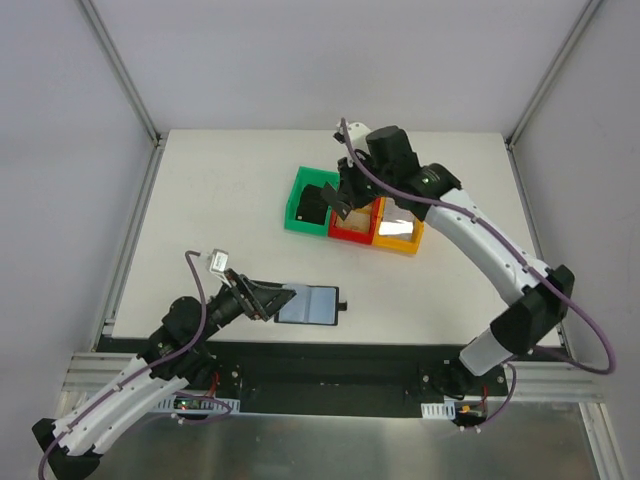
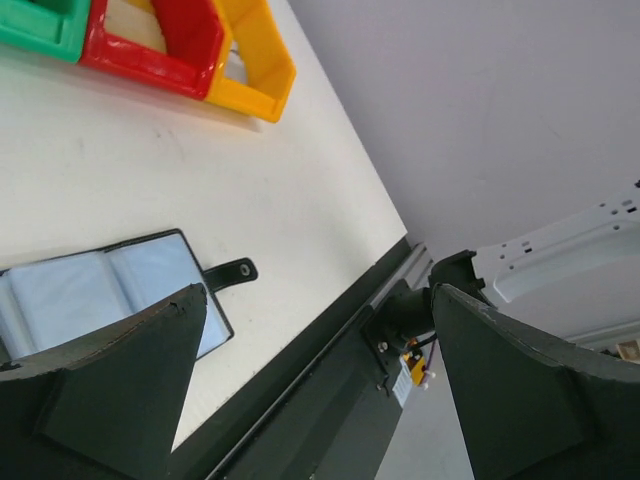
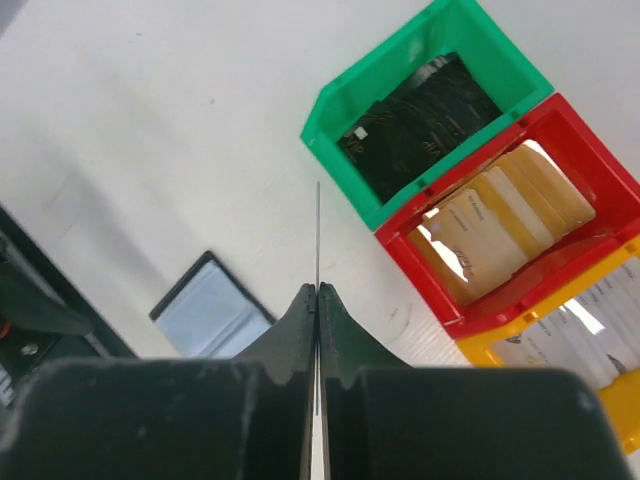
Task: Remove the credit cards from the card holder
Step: Place the credit card in the storage box.
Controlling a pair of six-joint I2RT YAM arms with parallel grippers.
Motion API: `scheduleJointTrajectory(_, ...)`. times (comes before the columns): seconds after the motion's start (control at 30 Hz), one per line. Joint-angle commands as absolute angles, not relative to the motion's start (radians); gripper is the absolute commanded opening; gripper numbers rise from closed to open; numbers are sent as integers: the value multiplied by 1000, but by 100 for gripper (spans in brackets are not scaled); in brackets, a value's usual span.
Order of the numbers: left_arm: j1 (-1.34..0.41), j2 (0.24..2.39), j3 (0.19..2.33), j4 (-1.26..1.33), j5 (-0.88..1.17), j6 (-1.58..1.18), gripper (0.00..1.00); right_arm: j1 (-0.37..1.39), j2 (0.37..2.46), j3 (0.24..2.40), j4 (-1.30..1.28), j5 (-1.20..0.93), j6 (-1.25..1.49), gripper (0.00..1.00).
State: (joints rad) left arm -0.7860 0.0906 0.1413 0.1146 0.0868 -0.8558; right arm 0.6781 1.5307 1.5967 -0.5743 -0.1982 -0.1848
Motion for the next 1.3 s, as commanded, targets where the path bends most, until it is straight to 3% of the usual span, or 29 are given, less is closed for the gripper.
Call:
scheduleJointTrajectory(0.0, -790, 110, 202, 22, 58, -868, 93, 678, 1635, 1677, -589, -93, -285, 1)
scheduleJointTrajectory(0.17, -790, 153, 221, 8, 61, -871, 93, 689, 1611, 1486, -295, -150, -601, 0)
scheduleJointTrajectory(0.3, -790, 176, 232, 3, 69, -871, 93, 612, 1663, 1551, -264, -496, -611, 0)
scheduleJointTrajectory(0.57, -788, 124, 238, -46, 109, -842, 92, 558, 1934, 1816, -403, -871, -863, 0)
scheduleJointTrajectory(0.77, -790, 48, 239, -71, 74, -813, 92, 560, 2066, 1913, -514, -818, -1003, 0)
scheduleJointTrajectory(1.27, -790, 92, 244, -100, 20, -796, 94, 568, 2161, 1896, -463, -724, -971, 0)
